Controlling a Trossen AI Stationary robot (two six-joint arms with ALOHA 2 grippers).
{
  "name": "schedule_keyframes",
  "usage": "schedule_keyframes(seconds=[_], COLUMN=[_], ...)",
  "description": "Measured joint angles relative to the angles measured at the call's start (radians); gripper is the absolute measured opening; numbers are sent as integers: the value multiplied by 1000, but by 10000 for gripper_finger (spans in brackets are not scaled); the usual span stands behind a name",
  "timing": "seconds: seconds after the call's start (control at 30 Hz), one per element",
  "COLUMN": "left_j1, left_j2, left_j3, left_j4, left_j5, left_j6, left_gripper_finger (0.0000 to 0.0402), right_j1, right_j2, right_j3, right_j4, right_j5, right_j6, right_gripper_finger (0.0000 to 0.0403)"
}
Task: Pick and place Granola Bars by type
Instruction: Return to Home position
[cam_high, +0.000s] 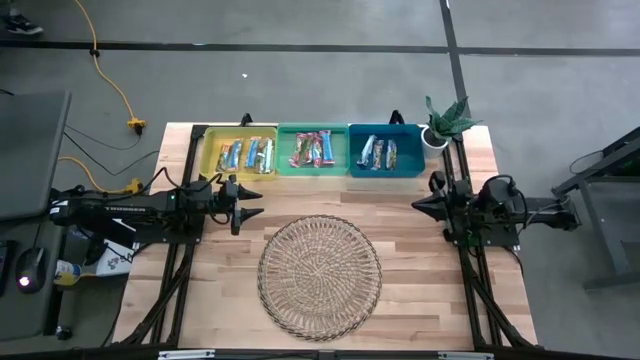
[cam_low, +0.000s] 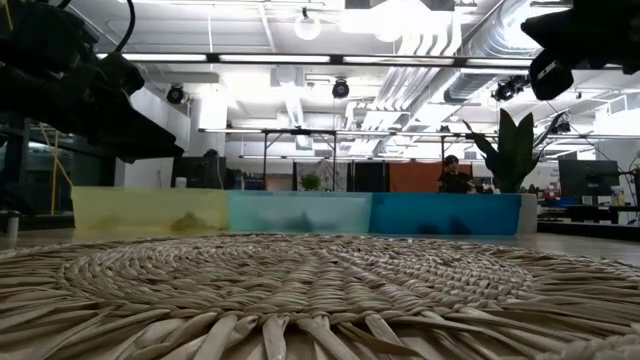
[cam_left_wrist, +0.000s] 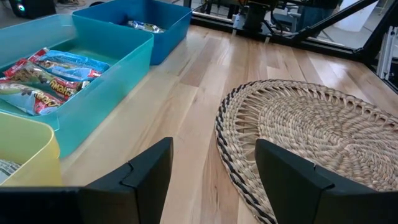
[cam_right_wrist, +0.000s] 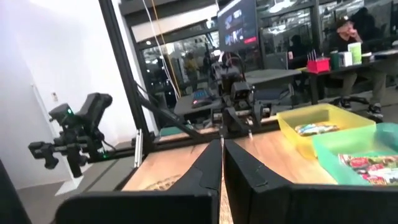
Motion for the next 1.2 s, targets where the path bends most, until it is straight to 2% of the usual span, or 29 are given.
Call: schedule_keyframes(seconds=[0.33,0.67,0.83,1.0,1.2], left_j1=[0,0,0,0,0], left_j2=[0,0,0,0,0], left_j3=[0,0,0,0,0], left_j4=[0,0,0,0,0], left_j5=[0,0,-1,-1,-1], left_j6=[0,0,0,0,0], left_gripper_finger=[225,225,225,225,225], right_j1=[0,0,0,0,0], right_j2=[0,2,2,2,2], right_j3=[0,1,1,1,1], right_j4=[-47,-122,-158,-280,-286], right_j5=[57,93,154,230,329], right_j6=[-63,-43,-34,77,113], right_gripper_finger=[0,0,0,0,0])
